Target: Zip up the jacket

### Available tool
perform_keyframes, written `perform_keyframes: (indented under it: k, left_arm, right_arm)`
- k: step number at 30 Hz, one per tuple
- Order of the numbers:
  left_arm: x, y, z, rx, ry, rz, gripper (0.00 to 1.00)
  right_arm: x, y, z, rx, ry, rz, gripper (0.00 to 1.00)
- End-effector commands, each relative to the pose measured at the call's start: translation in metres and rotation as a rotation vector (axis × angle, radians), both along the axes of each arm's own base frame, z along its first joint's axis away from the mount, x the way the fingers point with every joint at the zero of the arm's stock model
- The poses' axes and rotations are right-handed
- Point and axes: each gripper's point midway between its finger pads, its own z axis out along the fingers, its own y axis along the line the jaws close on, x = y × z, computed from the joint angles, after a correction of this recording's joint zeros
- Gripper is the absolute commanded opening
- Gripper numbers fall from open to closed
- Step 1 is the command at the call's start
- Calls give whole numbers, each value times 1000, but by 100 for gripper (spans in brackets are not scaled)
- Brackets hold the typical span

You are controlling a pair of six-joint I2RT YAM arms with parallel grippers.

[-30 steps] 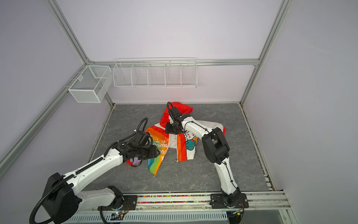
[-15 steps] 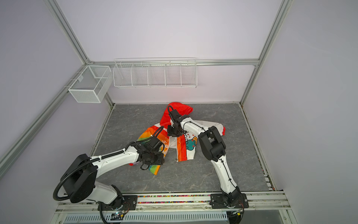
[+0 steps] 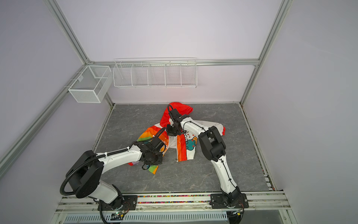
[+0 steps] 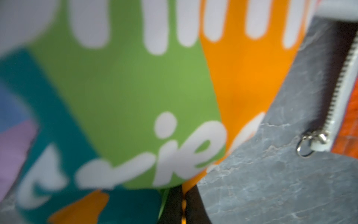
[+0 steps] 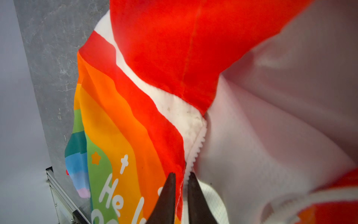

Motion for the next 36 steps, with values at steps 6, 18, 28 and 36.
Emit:
perform_keyframes:
  k: [6, 18, 28, 36]
  left_arm:
    - [-2, -32, 58, -185, -44, -109, 0]
    - [-18, -84, 86, -587, 44, -200, 0]
    - [14, -59, 19, -499, 90, -43, 0]
    - [28, -27, -14, -325, 93, 31, 33]
  right_arm:
    - [4, 0, 54, 74, -76, 8, 9]
    - [16, -26, 66, 65, -74, -29, 9]
    - [11, -33, 27, -16, -14, -24, 9]
    - [9, -46, 23, -81, -23, -24, 32]
